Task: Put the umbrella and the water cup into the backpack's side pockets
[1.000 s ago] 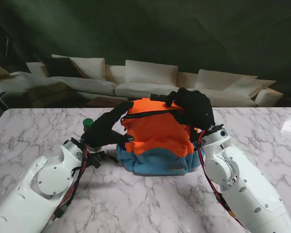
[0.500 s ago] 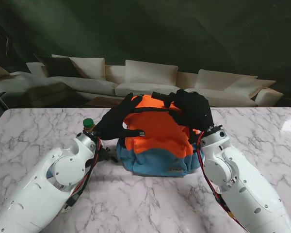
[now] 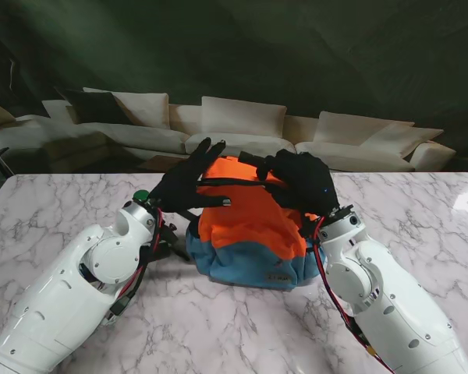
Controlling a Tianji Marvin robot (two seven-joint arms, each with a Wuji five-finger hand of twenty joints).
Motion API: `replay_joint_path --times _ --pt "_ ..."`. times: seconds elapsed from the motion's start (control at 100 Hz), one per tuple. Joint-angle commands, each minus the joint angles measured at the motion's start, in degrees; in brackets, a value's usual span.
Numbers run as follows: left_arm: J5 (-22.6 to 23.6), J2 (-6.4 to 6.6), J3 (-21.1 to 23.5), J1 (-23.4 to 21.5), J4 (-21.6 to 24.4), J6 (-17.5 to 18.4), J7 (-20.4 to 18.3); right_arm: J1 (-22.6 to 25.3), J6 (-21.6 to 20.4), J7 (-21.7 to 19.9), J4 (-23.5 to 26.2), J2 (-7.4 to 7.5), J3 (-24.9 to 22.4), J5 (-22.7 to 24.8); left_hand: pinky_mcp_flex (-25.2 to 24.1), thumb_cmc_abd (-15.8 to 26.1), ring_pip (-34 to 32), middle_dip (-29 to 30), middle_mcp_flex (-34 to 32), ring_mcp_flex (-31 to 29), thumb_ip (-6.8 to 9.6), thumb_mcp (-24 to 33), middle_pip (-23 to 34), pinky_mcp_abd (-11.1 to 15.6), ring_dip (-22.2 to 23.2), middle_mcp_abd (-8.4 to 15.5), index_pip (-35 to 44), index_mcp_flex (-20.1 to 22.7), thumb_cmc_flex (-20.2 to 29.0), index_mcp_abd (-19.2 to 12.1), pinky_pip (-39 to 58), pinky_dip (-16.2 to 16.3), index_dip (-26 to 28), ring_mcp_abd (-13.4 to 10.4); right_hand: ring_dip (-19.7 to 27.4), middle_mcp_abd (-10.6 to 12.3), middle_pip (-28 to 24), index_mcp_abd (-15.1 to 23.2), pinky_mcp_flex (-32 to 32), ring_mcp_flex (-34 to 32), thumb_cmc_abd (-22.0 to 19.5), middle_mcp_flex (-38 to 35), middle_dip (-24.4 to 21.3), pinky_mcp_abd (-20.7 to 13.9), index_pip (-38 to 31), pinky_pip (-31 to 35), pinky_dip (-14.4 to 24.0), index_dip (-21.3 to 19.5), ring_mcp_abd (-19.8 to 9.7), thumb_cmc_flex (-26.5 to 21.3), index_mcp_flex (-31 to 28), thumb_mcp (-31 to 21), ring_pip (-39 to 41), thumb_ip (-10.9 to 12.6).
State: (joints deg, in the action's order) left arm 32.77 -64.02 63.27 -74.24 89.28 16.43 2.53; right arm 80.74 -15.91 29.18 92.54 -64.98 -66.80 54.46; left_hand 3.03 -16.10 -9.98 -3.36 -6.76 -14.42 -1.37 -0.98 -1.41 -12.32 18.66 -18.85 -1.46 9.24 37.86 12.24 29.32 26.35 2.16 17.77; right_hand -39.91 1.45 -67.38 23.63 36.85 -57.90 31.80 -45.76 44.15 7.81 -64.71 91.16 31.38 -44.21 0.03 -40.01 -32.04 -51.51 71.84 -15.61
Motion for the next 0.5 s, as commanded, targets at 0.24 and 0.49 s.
replay_joint_path --times 0.24,0.49 --pt "-1.5 -0.1 -1.9 2.6 -1.1 -1.7 -3.0 0.5 -0.7 -0.2 0.0 -0.16 0.9 -0.3 0.5 -3.5 -1.7 -3.7 -4.2 -2.8 0.89 0.9 0.9 3.2 1.5 1.2 0.8 -1.5 5.4 1.0 3.9 -0.1 4.8 -2.7 1.4 1.0 -1.9 5.7 -0.5 0.4 -4.7 1.3 0.2 -1.9 -2.4 0.5 -0.4 -0.5 -2.8 -2.8 -0.6 -3.3 -2.7 1.4" --pt "-2.7 -0.09 -4.6 3.6 -1.8 -4.8 -4.9 0.6 -0.7 -0.2 -0.1 -0.21 1.2 -0.6 7.9 -2.2 -7.2 -11.3 -24.4 -17.5 1.57 2.5 8.7 4.0 5.4 5.7 3.6 1.6 16.4 4.6 16.6 0.8 15.6 -5.2 1.5 1.4 -1.6 5.7 -0.9 0.6 -4.9 1.3 0.1 -1.6 -2.4 -0.5 -0.8 -0.5 -2.8 -2.7 -0.6 -3.2 -3.2 1.3"
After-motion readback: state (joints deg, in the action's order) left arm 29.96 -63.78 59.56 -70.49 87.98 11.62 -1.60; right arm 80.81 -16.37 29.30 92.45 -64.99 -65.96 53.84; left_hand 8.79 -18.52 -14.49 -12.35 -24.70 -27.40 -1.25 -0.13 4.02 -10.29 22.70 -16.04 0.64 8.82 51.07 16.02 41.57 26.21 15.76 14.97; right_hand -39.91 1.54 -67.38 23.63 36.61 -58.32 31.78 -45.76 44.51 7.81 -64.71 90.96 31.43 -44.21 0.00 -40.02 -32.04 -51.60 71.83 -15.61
